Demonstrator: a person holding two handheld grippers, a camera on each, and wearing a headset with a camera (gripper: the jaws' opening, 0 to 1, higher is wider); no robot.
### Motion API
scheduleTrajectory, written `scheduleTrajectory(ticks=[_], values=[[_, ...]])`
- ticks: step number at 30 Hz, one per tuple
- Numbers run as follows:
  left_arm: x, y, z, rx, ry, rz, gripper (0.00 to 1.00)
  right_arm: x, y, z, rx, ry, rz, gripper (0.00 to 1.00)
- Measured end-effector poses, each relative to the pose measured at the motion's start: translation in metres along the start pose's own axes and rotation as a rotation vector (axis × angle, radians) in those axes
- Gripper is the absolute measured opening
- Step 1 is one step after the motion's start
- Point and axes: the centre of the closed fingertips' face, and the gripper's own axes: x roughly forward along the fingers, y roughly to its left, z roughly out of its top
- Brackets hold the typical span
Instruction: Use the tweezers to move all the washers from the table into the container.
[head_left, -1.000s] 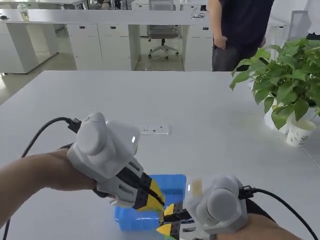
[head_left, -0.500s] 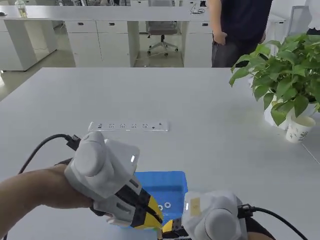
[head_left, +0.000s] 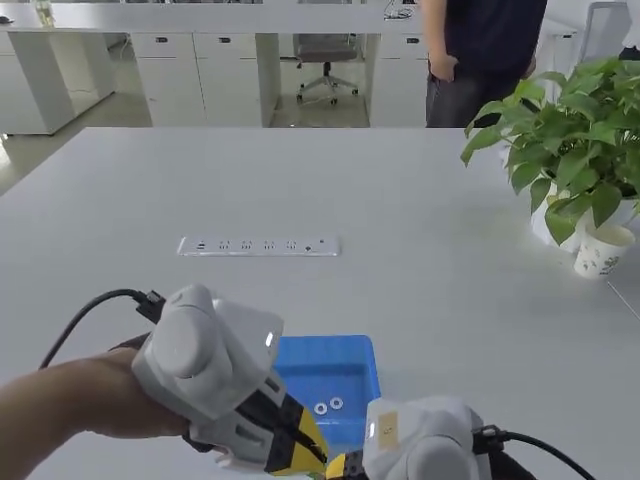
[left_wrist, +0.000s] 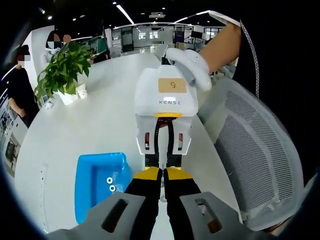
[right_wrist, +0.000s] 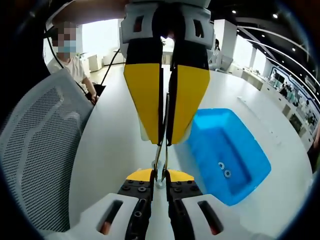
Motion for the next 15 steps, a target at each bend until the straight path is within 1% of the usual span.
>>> scheduleTrajectory(ticks=[7,15], values=[[0.0033,0.0002,-0.0017,-0.002,0.000,0.000,0.06,0.0020,0.0007,-0.0039,0.006,0.005,0.002,0.11],[0.0071,-0.0033,-0.0051,-0.007,-0.003,-0.001,0.06,0.0049,0.0045,-0.0074,0.010,0.011,0.010,0.11]])
